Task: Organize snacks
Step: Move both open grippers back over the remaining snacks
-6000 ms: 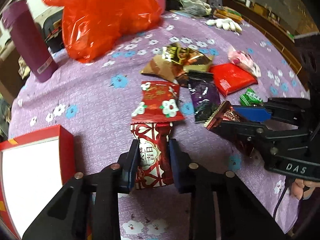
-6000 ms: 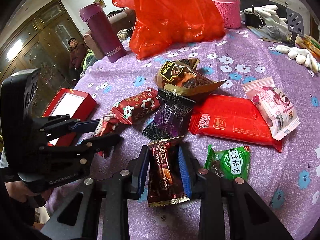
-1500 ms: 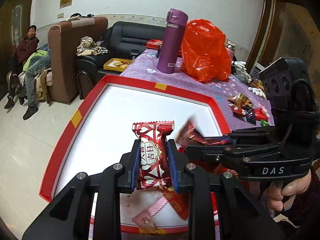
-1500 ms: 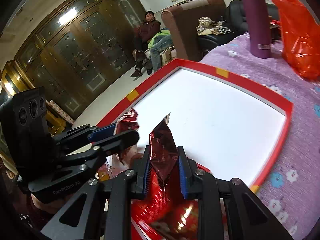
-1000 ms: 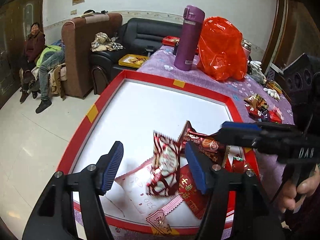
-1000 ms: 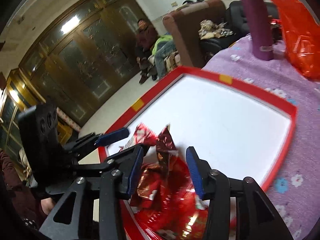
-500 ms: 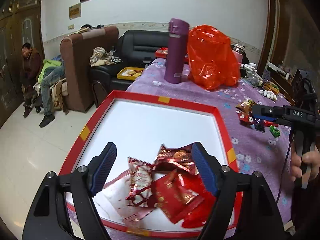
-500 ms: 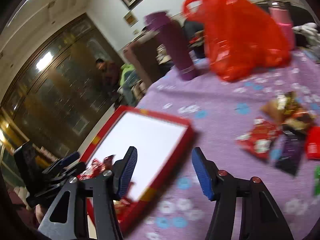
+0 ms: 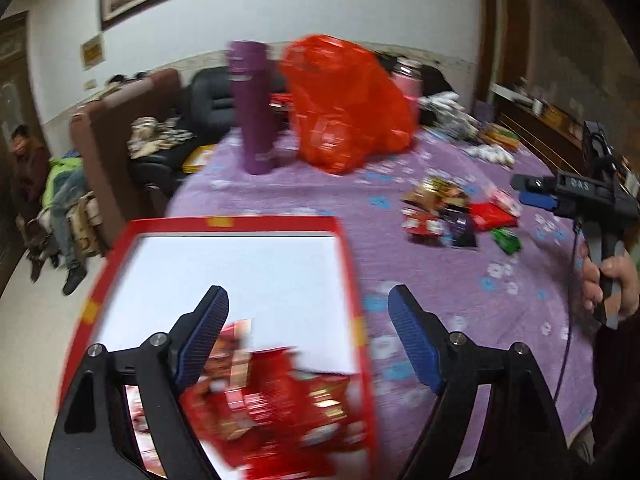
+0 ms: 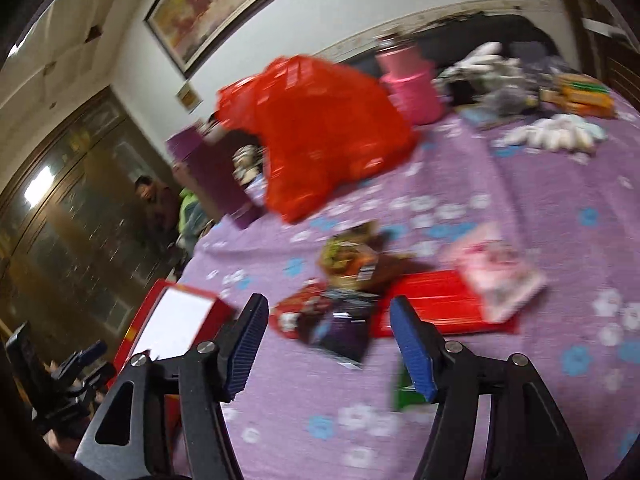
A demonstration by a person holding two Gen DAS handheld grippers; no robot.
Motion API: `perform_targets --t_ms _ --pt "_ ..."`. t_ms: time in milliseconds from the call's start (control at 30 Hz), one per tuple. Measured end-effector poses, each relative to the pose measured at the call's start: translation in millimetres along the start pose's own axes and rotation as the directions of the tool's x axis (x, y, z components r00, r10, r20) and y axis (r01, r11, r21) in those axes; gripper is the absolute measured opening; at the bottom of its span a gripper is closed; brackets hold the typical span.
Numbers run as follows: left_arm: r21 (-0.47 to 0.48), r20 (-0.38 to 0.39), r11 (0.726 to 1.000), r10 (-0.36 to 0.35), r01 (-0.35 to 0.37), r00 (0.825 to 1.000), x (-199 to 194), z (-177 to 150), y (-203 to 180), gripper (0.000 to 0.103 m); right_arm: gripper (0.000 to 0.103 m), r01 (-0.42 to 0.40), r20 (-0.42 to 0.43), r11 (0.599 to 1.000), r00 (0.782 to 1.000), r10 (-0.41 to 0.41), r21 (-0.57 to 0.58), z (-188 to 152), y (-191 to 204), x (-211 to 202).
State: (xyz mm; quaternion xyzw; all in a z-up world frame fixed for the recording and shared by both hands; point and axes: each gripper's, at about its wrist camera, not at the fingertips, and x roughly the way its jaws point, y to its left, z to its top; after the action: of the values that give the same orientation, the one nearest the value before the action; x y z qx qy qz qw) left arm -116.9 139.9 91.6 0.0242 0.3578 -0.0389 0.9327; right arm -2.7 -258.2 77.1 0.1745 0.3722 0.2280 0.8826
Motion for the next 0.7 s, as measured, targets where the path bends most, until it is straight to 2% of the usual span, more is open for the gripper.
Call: perform_targets --t_ms 67,200,367,567,700 --pt "0.04 -0.031 0.999 -0.032 0.033 0.999 12 6 -21 0.083 0.07 0.014 -0.001 0.999 1.0 -0.014 0.033 0 -17 -6" --pt "0.129 -0.046 0.99 -0.052 0.058 0.998 24 17 -57 0.082 0.07 0.055 -0.037 0.998 0.998 -0.053 0.039 -2 -30 2" --pt "0.26 -0.059 0.966 0.005 0.011 0.998 42 30 -87 0.082 0.07 0.079 -0.142 0.997 0.986 -0.081 -0.023 -12 -21 23" --pt "0.254 -0.092 0.965 -0.039 0.062 0.995 73 52 -97 0.082 0.069 0.104 -0.194 0.99 0.974 -0.121 -0.095 -22 -11 35" --pt "0.235 -0.13 0.97 -0.037 0.067 0.991 104 64 -102 0.082 0.07 0.142 -0.223 0.983 0.961 -0.166 -0.119 -28 -13 43"
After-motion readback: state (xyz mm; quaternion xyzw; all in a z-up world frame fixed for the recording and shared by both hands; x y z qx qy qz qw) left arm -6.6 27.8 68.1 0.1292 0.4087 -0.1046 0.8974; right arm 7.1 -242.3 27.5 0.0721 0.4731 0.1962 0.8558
